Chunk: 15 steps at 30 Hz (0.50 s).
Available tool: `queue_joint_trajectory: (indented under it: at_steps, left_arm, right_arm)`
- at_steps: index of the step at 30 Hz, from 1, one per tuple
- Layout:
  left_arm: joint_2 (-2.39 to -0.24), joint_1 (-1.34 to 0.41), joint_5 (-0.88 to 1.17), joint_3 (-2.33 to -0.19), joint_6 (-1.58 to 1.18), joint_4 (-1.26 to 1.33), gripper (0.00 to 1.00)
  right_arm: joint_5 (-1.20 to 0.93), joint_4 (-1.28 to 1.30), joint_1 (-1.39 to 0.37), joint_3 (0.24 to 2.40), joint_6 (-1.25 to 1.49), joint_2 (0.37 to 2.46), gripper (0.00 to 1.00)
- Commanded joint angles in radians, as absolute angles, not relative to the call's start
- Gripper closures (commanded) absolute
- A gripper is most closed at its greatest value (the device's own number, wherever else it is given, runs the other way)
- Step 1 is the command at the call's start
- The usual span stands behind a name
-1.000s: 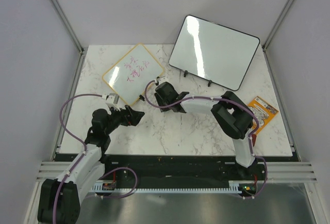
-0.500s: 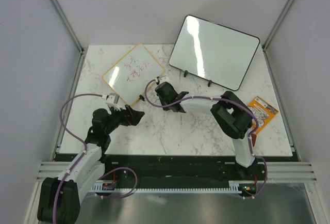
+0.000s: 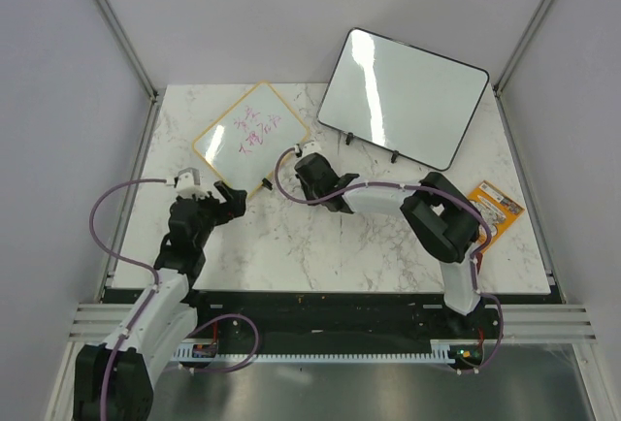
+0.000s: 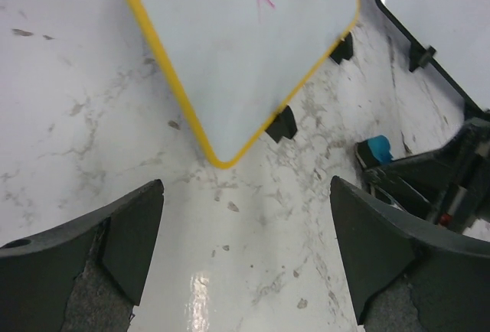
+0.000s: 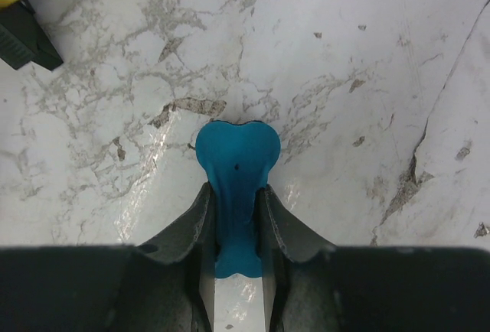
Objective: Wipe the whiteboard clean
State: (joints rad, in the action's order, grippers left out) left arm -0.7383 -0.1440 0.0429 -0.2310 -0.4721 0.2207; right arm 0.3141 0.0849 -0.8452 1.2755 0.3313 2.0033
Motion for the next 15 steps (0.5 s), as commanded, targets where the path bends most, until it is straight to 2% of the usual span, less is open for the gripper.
queue_joint_trajectory:
  at_steps: [1, 7, 11, 15]
  left_arm:
    - [-0.765, -0.120, -0.135, -0.279, -0.540, 0.210, 0.06]
    - [-0.920, -0.039, -0.098, -0.308, -0.601, 0.345, 0.03]
    - [-1.040, 0.104, 0.044, -0.314, -0.739, 0.511, 0.03]
    - [-1.153, 0.152, 0.135, -0.388, -0.801, 0.595, 0.02]
  right_arm:
    - [0.250, -0.043, -0.805, 1.276, 0.316, 1.939, 1.00]
    - [0.143, -0.115, -0.744, 1.353, 0.305, 1.956, 1.00]
    - [0.114, -0.150, -0.736, 1.429, 0.259, 1.965, 1.00]
    - [0.101, -0.225, -0.733, 1.416, 0.261, 1.956, 1.00]
